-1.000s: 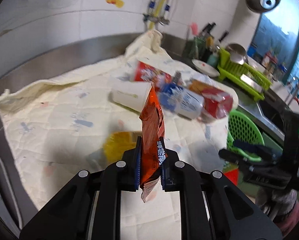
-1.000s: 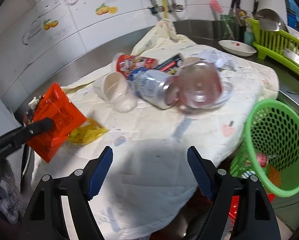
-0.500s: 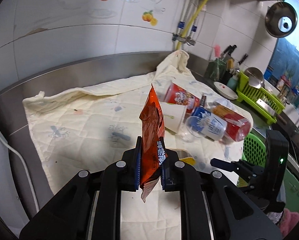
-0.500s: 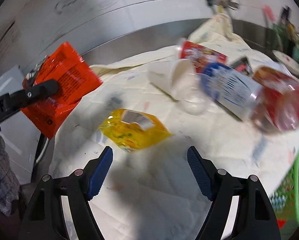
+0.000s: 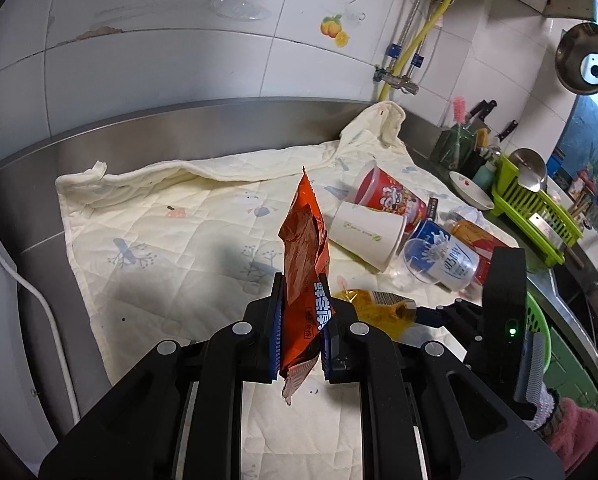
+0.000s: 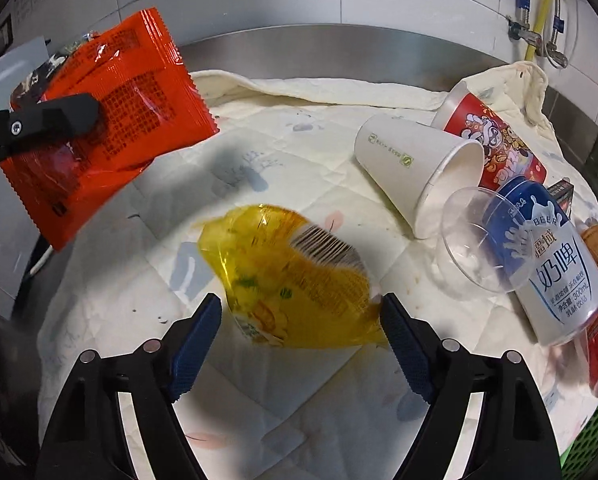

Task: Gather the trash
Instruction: 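Grasp the yellow snack bag with the right tool while the left tool holds the orange wrapper, then drop the yellow bag into the green basket with the right tool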

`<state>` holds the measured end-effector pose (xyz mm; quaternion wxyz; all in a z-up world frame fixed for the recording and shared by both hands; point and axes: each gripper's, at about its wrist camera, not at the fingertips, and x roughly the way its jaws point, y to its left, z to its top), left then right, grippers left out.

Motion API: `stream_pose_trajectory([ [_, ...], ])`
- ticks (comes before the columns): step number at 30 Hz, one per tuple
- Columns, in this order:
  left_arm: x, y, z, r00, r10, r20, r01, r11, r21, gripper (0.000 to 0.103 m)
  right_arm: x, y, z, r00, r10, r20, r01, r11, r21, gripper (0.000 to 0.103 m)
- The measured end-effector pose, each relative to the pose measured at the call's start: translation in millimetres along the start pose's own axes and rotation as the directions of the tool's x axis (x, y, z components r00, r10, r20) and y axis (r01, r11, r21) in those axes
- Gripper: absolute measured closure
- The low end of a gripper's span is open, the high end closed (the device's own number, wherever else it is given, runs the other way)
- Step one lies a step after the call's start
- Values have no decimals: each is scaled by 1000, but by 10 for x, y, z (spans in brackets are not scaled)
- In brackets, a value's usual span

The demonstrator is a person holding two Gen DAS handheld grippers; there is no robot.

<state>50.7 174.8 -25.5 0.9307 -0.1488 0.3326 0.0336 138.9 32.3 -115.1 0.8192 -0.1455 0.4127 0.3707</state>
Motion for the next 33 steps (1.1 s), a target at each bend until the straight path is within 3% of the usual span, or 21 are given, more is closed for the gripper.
stream_pose_trajectory([
  [7, 42, -17, 16, 1000, 6, -2, -6, 1000, -4, 89, -30, -44, -36, 1000, -4, 20, 3, 1000, 19, 39],
  [22, -13, -329, 52, 999, -40, 13, 40, 998, 46, 89, -763, -85, -359, 989, 17, 146, -37, 990, 133, 41],
  [26, 7, -583, 49, 996, -85, 6, 84, 993, 82, 89, -1070, -291, -577, 983, -32, 180, -7, 977, 214, 41],
  [30, 64, -887, 23, 991, -136, -16, 137, 983, 121, 89, -1419, -591, -876, 971, -148, 189, 84, 948, 307, 41],
  [33, 121, -1148, -15, 983, -177, -39, 181, 971, 154, 89, -1664, -897, -1131, 953, -251, 167, 170, 905, 391, 41],
])
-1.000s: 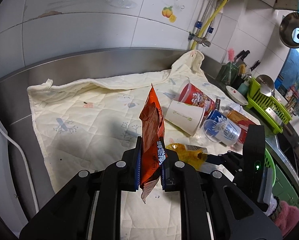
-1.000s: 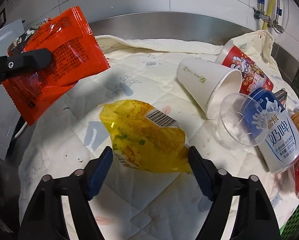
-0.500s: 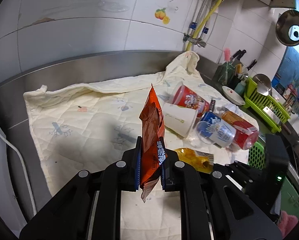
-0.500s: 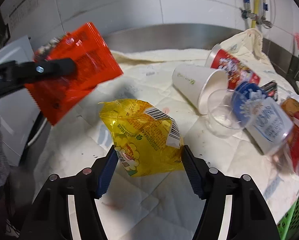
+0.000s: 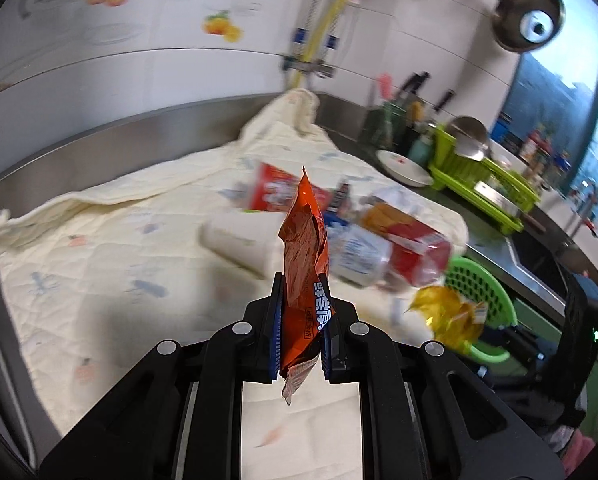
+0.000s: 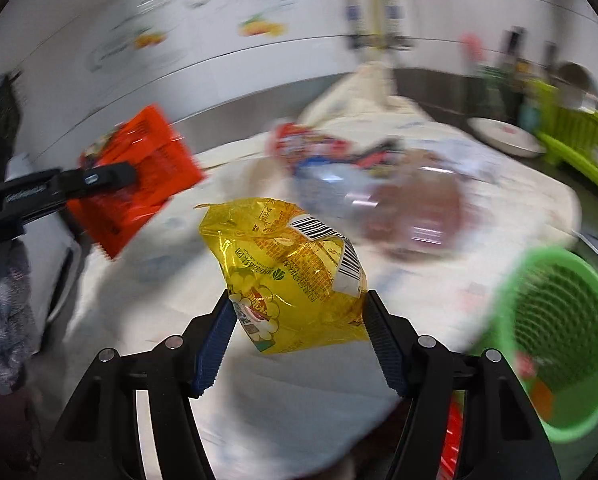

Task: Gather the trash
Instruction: 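Drop the yellow bag into the green basket with the right tool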

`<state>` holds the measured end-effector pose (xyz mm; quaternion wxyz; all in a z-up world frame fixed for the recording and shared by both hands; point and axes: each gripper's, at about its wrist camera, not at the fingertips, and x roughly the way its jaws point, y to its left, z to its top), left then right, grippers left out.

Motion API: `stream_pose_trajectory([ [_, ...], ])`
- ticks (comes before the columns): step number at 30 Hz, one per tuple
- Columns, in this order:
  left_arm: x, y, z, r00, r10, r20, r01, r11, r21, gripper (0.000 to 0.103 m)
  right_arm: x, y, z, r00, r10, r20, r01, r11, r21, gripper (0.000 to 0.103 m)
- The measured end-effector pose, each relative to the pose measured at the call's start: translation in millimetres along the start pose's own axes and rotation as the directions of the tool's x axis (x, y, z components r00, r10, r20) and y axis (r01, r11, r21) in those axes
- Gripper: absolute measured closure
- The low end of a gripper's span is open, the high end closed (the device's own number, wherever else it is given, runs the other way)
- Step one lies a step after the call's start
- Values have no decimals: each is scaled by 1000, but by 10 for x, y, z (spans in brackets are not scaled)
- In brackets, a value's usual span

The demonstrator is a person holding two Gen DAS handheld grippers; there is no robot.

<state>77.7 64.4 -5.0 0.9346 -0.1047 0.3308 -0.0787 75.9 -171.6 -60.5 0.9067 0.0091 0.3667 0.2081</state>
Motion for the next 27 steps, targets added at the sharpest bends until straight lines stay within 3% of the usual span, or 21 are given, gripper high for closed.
stream_pose_trajectory([
  [5, 205, -490, 0, 996, -76, -35, 78, 995, 67, 89, -283, -792, -143, 985, -173, -1, 171, 978, 120, 41],
  [10, 365, -941, 15, 987, -142, -68, 150, 981, 125, 89, -419, -1534, -371, 948, -313, -61, 319, 926, 201, 40],
  [17, 685, -1570, 34, 969, -210, -130, 232, 953, 196, 89, -356, -2176, -587, 922, -367, -124, 387, 877, 285, 40],
  [27, 1119, -2211, 34, 947, -250, -202, 298, 919, 258, 89, -252, -2566, -687, 919, -373, -127, 394, 853, 342, 31],
])
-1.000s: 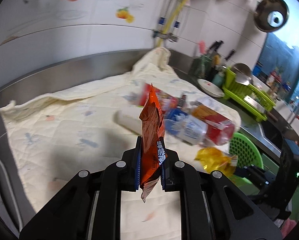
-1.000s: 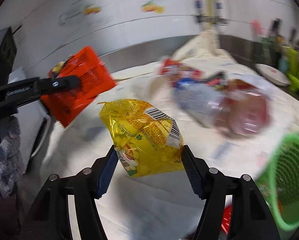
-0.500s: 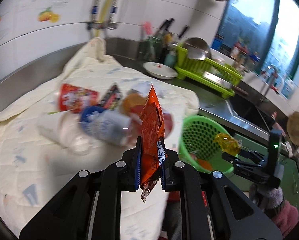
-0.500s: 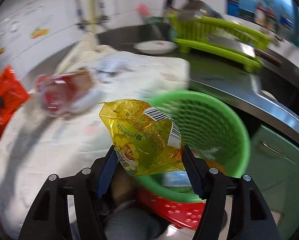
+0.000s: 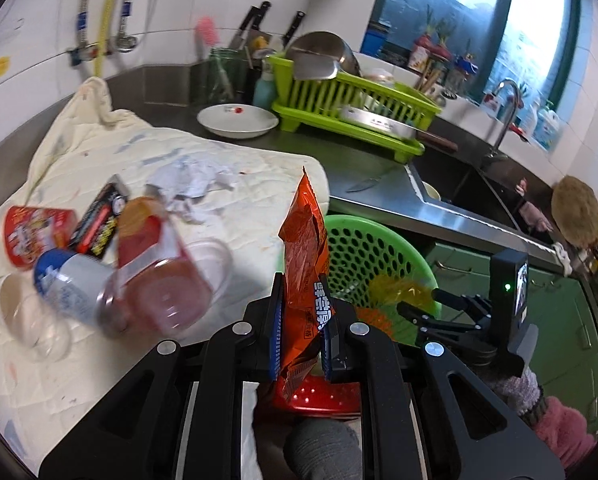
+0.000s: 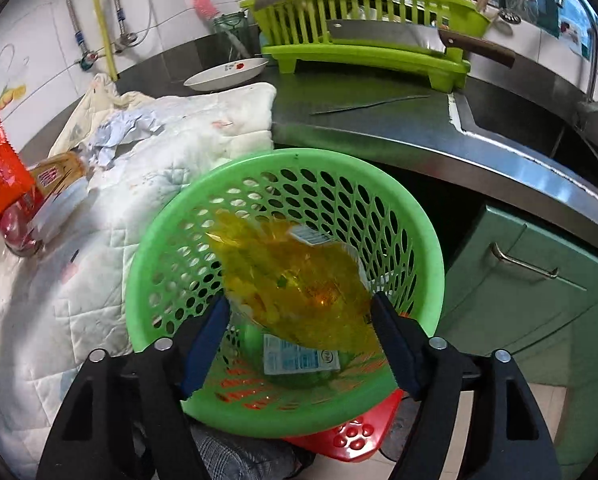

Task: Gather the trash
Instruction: 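Drop the yellow bag into the green basket with the right tool, then lower the orange wrapper into the green basket and open the left tool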

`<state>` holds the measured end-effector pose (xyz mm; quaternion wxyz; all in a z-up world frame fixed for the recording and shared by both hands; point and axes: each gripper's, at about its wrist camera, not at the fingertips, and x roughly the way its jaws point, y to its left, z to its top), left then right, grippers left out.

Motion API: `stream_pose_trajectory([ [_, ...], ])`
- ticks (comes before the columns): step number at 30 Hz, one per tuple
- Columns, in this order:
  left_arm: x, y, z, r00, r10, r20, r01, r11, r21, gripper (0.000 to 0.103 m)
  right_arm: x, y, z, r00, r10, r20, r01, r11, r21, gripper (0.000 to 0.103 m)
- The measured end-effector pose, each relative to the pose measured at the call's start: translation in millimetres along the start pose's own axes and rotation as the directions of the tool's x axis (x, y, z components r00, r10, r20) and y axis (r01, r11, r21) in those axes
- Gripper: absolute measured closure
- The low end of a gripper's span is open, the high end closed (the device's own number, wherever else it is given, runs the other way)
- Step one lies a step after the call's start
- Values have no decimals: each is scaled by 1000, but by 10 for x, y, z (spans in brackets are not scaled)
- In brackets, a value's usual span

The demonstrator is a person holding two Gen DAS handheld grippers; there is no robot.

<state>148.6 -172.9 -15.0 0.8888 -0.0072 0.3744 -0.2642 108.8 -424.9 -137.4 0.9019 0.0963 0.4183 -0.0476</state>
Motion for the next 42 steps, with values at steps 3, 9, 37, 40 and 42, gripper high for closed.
stream_pose_trajectory([
  [3, 156, -112, 54, 1000, -12, -17, 12, 1000, 18, 89, 35, -59, 0, 1000, 12, 1, -12, 1000, 13, 29],
  [9, 445, -322, 127, 998, -37, -43, 39, 998, 51, 89, -78, -31, -19, 999, 16, 37, -15, 1000, -15, 29],
  [37, 764, -433, 125, 996, -73, -57, 75, 996, 47, 60, -444, -55, -205, 996, 35, 84, -39, 998, 43, 27],
  [40, 586, -311, 117, 998, -47, -32, 48, 998, 31, 60, -473, 47, -191, 994, 57, 89, -61, 997, 40, 27],
  [42, 453, -207, 112, 1000, -25, -14, 25, 1000, 19, 60, -495, 132, -168, 993, 70, 94, -73, 997, 31, 27],
])
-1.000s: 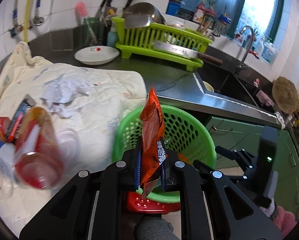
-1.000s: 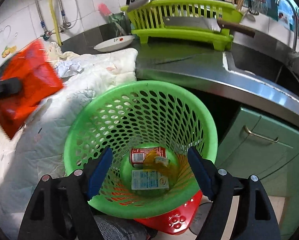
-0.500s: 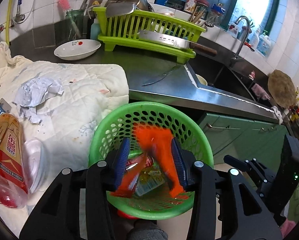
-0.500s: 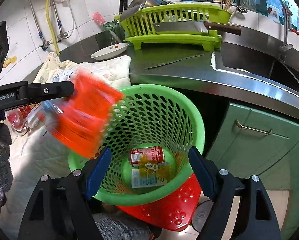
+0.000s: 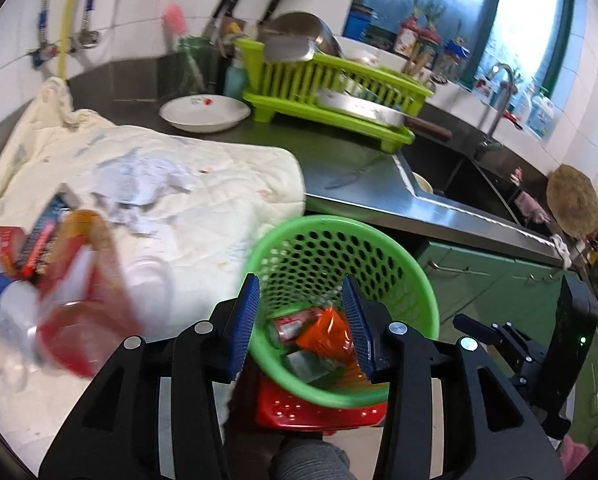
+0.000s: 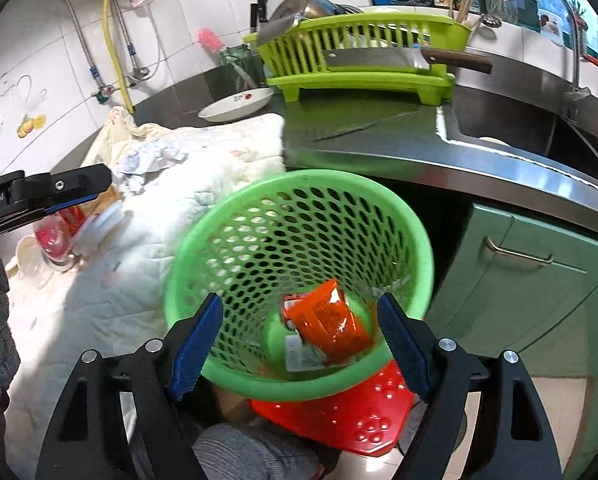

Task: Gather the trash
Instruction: 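Lower the orange wrapper into the green basket and open the left tool, then grasp the red-and-gold drink bottle with the right tool while the left tool approaches the paper cup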

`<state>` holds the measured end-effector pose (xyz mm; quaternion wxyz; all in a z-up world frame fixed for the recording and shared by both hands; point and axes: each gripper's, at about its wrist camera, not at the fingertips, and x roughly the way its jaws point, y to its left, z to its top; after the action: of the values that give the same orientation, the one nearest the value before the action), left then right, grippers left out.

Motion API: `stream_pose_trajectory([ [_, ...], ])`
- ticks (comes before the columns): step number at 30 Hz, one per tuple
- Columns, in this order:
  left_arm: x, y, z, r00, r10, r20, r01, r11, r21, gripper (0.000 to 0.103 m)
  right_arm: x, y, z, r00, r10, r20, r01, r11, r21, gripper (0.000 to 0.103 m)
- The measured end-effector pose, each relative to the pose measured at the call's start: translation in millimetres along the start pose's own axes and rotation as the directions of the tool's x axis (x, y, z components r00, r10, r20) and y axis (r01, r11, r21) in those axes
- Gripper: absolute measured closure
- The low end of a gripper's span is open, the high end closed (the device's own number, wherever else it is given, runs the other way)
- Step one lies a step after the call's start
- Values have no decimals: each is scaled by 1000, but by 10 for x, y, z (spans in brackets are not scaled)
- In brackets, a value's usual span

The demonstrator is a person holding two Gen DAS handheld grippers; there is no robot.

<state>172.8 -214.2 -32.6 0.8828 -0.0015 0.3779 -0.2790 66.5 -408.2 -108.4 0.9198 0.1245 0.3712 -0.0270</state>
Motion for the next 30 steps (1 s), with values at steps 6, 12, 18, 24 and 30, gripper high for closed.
stream_pose_trajectory([
  [6, -350, 351, -21, 996, 72, 42, -70, 996, -47, 60, 29, 326, 131, 999, 41, -1, -41, 998, -53, 27],
  [12, -635, 805, -82, 987, 147, 60, -138, 982, -132, 60, 143, 644, 322, 996, 91, -9, -91, 991, -103, 27],
  [18, -891, 1279, -213, 972, 228, 61, -208, 948, -240, 60, 308, 917, 546, 990, 140, -27, -142, 981, -134, 27],
  [24, -1157, 1709, -372, 949, 311, 58, -274, 898, -345, 60, 546, 1140, 798, 981, 186, -55, -192, 970, -148, 27],
  [30, -1295, 1944, -533, 936, 348, 45, -305, 869, -390, 60, 705, 1303, 957, 975, 208, -75, -217, 963, -160, 27],
])
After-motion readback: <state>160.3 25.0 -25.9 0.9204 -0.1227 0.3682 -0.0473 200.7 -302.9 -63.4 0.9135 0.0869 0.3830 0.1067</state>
